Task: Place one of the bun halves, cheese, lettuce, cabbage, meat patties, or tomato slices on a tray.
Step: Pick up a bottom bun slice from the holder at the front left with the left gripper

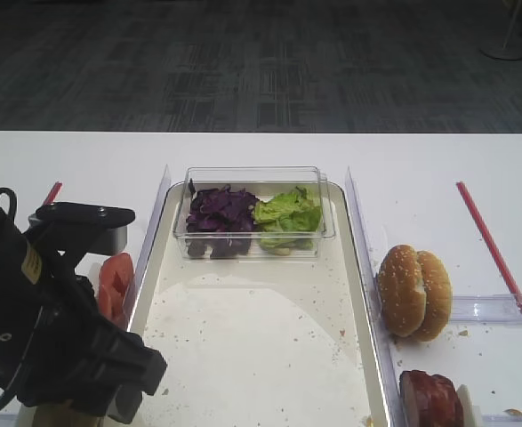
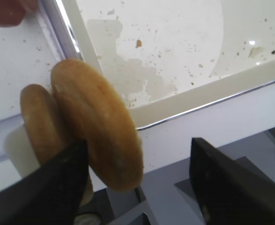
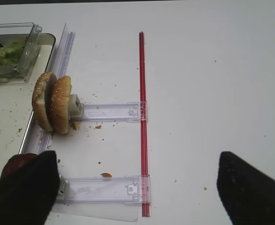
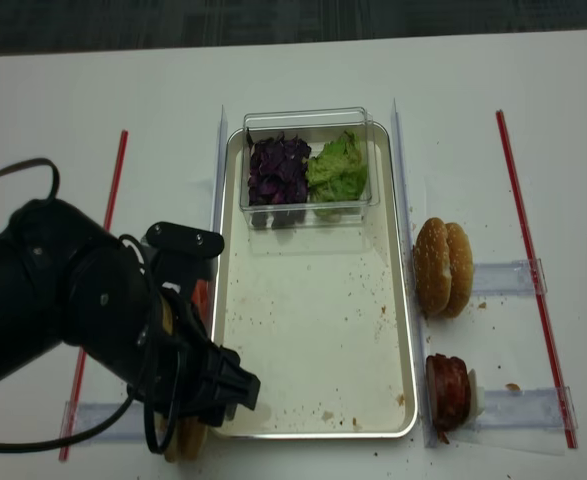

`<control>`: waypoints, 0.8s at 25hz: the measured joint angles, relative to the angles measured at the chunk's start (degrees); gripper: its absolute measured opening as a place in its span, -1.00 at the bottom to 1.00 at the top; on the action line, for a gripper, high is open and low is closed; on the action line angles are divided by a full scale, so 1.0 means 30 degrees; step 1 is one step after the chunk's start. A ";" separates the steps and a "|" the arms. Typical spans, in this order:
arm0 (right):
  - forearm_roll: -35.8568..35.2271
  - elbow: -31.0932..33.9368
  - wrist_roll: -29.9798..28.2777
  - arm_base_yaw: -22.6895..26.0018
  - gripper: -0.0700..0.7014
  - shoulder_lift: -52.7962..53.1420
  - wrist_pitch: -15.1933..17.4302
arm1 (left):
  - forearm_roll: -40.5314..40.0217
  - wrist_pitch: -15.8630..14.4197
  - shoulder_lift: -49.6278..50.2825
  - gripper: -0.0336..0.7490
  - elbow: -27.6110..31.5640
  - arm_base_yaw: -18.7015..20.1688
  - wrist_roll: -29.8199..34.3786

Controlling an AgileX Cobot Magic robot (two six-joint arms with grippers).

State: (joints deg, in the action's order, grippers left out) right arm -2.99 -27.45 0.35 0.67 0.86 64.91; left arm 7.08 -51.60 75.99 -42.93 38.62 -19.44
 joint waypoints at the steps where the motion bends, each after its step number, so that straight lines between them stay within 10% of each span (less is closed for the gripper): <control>1: 0.0000 0.0000 -0.0118 0.0000 0.97 0.0000 0.0000 | -0.0096 0.0000 0.0000 0.18 0.0000 0.0000 0.0000; 20: 0.0000 0.0000 -0.0118 0.0000 0.97 0.0000 0.0000 | -0.0775 0.0000 0.1204 0.06 0.0000 0.0000 -0.0180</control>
State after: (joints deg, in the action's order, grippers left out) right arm -2.99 -27.45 0.00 0.67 0.86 64.91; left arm 4.76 -51.60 79.60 -42.93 38.62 -19.98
